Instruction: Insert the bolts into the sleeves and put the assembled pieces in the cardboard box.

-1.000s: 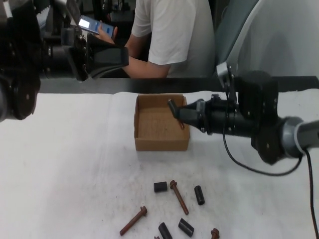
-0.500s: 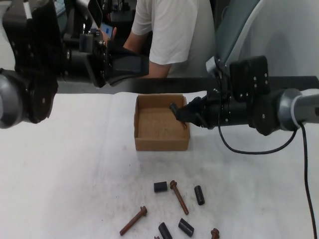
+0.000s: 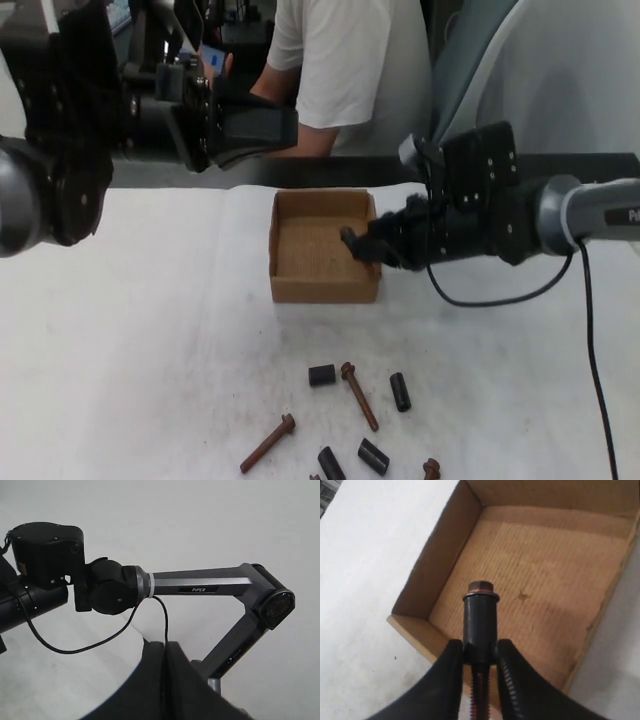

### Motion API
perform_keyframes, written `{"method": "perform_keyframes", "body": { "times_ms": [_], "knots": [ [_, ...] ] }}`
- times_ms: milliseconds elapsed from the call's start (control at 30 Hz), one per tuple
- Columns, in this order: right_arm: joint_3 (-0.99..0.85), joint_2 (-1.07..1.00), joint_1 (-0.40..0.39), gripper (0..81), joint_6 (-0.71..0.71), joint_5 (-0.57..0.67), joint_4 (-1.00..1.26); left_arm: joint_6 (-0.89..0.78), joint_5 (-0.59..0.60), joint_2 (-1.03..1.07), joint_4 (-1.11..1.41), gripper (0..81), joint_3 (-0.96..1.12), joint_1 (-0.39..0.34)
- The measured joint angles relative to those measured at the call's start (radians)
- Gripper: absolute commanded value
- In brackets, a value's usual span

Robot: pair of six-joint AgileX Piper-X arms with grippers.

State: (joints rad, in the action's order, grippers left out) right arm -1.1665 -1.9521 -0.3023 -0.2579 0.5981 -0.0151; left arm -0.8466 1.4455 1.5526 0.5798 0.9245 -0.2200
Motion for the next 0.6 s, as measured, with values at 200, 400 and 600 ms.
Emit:
{"method": "perform_keyframes", "body": {
  "times_ms": [200,400,600],
  "knots": [
    [-0.09,-0.026,0.0,0.8,0.013,0.0,-0.045,0.0,0.0,0.0,0.0,0.3,0.0,-0.002],
    [-0.147,-0.06,-0.001,0.8,0.039,0.0,-0.121,0.0,0.0,0.0,0.0,0.3,0.0,-0.004],
    [-0.153,-0.073,-0.002,0.8,0.065,-0.024,-0.16,0.0,0.0,0.0,0.0,0.3,0.0,-0.004]
  ]
}}
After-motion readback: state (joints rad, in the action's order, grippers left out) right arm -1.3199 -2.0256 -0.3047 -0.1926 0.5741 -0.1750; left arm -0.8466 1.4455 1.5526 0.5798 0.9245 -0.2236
